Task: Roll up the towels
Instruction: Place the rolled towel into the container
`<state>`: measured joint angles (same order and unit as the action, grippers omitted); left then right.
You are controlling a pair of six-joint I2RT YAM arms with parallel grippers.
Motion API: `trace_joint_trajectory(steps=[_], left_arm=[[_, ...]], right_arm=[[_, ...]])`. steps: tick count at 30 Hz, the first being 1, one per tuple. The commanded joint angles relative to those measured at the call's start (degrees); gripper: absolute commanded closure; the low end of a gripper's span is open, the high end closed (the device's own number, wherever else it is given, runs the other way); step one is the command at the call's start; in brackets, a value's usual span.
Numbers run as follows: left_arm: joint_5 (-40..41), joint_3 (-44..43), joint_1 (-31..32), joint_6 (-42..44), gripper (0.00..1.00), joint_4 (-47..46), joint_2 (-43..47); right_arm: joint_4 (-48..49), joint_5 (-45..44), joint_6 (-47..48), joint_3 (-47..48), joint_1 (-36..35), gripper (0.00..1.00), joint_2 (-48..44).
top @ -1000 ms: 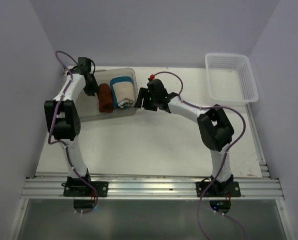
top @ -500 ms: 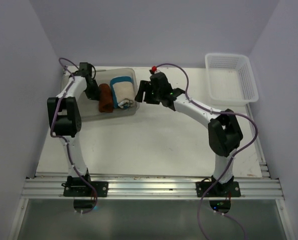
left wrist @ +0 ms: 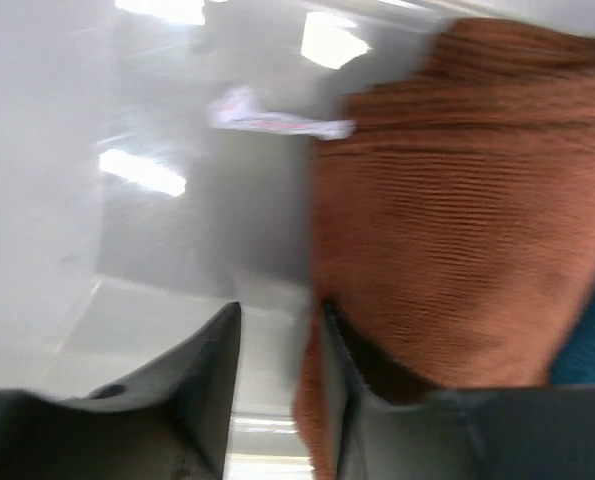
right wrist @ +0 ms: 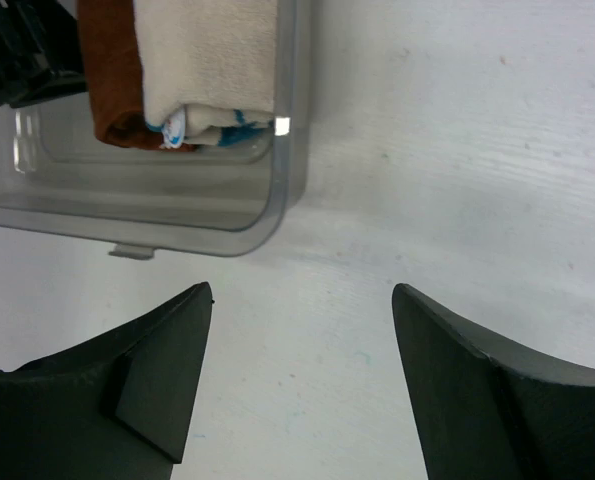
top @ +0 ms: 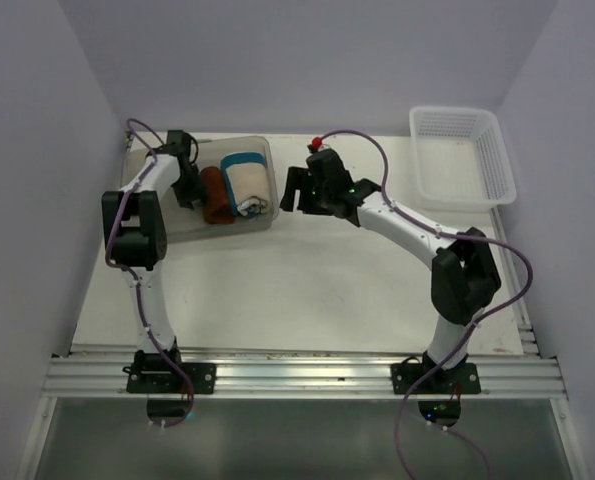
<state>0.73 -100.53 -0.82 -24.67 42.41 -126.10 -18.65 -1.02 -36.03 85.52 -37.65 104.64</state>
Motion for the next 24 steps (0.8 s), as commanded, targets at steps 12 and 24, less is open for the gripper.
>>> trace_joint_trajectory(steps=[12, 24], left_arm=[[22.91, 11.28, 2.83, -3.64, 0.53, 6.38, 21.75], [16.68, 32.13, 15.31, -1.88, 0.48, 0.05, 50.68]], right_arm=[[-26.60, -30.52, -1.76, -3.42, -0.23, 0.09, -16.46], [-28.11, -36.78, -3.35, -15.20, -0.23, 0.07, -32.21]])
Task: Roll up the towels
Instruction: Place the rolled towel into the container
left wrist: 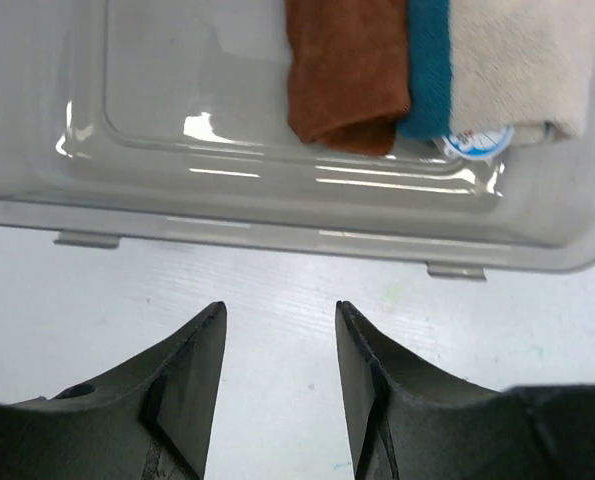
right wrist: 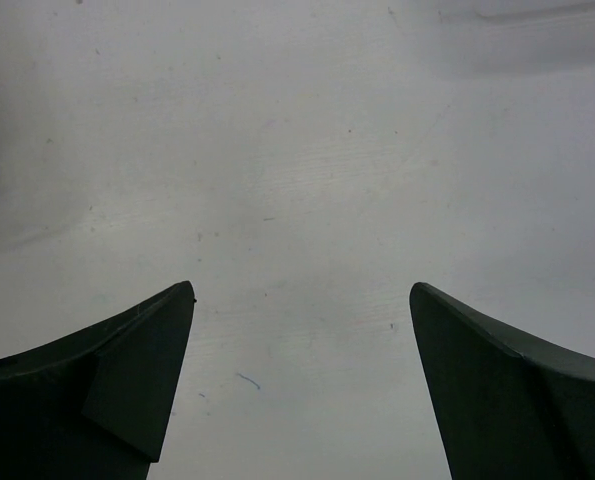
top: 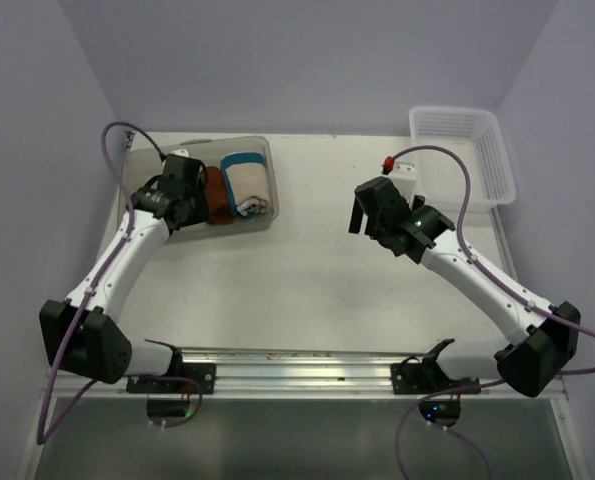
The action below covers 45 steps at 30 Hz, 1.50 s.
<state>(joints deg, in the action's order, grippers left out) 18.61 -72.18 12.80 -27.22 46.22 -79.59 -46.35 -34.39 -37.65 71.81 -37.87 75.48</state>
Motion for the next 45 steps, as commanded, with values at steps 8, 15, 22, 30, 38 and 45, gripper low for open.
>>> trace_joint_trajectory(steps=[8, 15, 22, 30, 38, 45], left_arm=[[-9.29, 10.57, 2.32, 2.70, 0.45, -9.74, 13.23], [-12.72, 10.22, 2.32, 4.11, 0.36, -10.00, 12.80], [-13.43, 9.69, 2.32, 3.41, 0.27, -10.18, 12.45], [-11.67, 7.94, 2.32, 2.61, 0.26, -8.51, 11.48], [-9.29, 6.62, 2.32, 1.30, 0.23, -7.72, 10.95], [-9.56, 6.70, 2.32, 1.21, 0.23, -8.07, 10.95]], right_arm=[[1.44, -2.79, -0.94, -3.87, -0.10, 0.07, -6.49], [1.35, -2.61, -1.29, -4.57, -0.01, 0.07, -7.02], [0.82, -2.70, -1.20, -5.10, -0.01, 0.07, -7.72], [0.73, -3.05, -1.20, -5.81, -0.01, 0.07, -8.69], [1.17, -3.14, -0.58, -6.07, -0.01, 0.06, -9.04], [1.79, -3.22, -0.06, -6.33, -0.01, 0.06, -9.04]])
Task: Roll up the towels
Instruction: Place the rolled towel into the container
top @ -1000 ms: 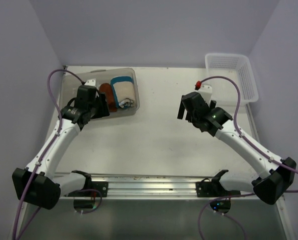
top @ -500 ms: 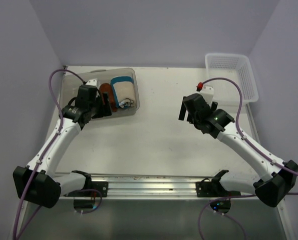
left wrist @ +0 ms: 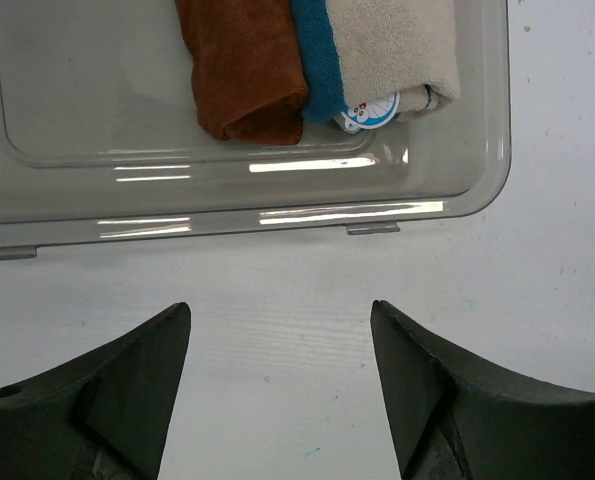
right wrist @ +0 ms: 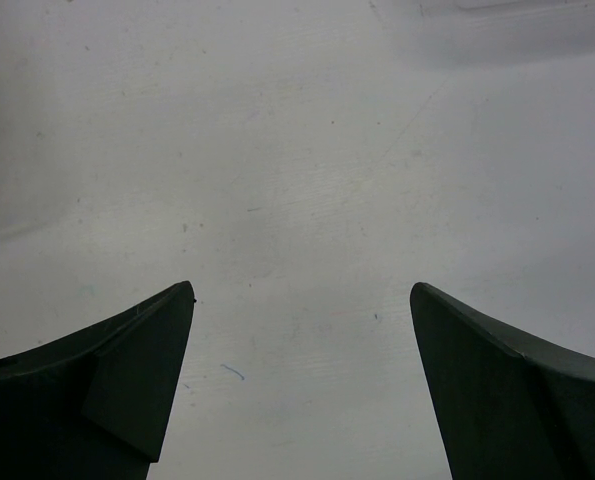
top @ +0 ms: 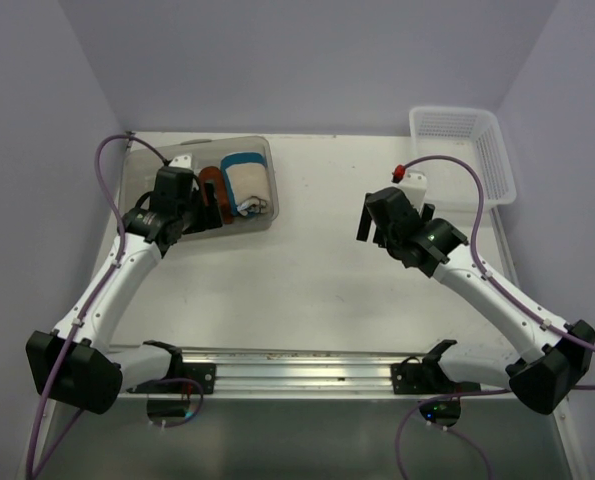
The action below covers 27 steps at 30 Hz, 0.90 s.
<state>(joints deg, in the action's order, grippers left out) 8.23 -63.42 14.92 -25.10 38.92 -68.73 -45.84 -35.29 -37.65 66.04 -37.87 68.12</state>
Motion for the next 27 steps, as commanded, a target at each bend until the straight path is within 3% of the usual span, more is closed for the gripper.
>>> trace_joint_trajectory(steps=[1, 27], left_arm=[[0.82, -1.97, 0.20, -0.91, 0.23, -0.86, 0.17], [0.03, -0.48, 0.20, -0.21, 0.22, -3.06, 4.12]], right_arm=[[1.28, -2.33, -0.06, -0.65, -0.01, 0.06, -1.76], [4.62, -3.82, 0.73, -4.07, -0.01, 0.06, -5.01]])
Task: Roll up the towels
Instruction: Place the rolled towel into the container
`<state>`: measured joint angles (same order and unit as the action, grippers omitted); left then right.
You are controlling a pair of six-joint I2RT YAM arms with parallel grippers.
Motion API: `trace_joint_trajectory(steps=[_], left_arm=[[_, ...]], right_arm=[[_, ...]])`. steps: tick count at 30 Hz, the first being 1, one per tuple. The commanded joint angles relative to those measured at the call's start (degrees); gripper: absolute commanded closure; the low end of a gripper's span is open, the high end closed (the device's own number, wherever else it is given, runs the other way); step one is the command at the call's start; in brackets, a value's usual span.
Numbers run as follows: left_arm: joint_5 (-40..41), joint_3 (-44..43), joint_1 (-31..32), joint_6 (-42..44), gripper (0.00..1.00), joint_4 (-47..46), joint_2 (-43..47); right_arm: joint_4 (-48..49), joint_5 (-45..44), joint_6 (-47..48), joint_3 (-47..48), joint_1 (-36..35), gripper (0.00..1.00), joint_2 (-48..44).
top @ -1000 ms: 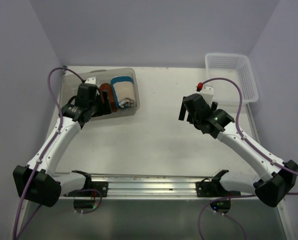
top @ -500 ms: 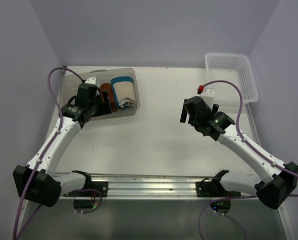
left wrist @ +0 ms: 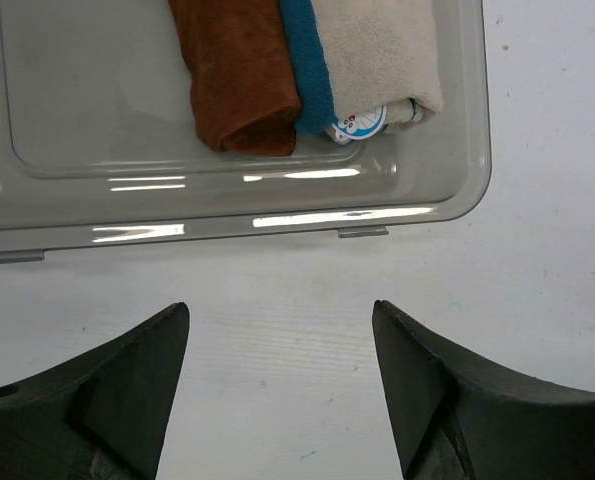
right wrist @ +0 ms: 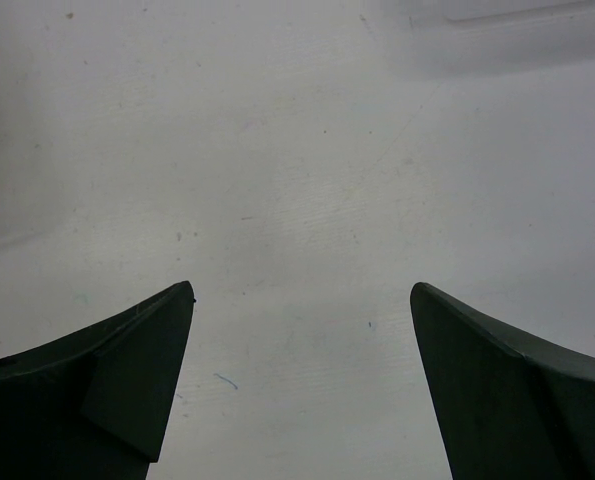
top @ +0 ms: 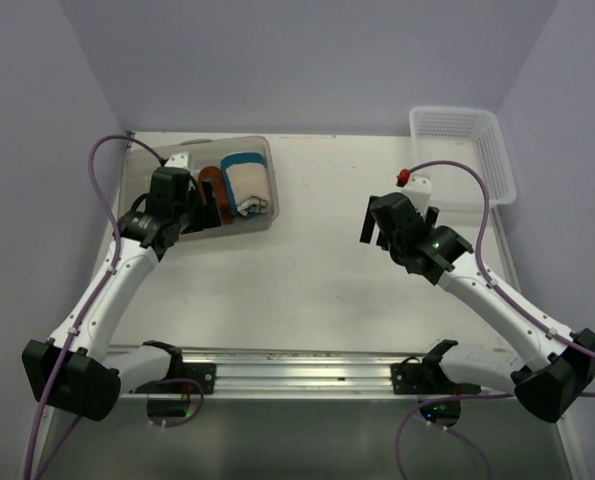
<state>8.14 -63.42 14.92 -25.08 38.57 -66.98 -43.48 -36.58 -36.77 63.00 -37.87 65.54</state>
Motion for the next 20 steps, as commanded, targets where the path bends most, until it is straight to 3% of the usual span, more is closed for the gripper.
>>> trace_joint_trajectory(steps=[1, 20], left_arm=[[0.21, -0.57, 0.20, -0.23, 0.22, -2.79, 2.55], [1.70, -0.04, 0.11, -0.32, 0.20, -3.06, 2.56]], right_arm=[[2.70, -2.62, -0.05, -1.39, -0.01, 0.06, -2.87], [2.53, -4.82, -1.90, -1.74, -0.01, 0.06, -4.10]])
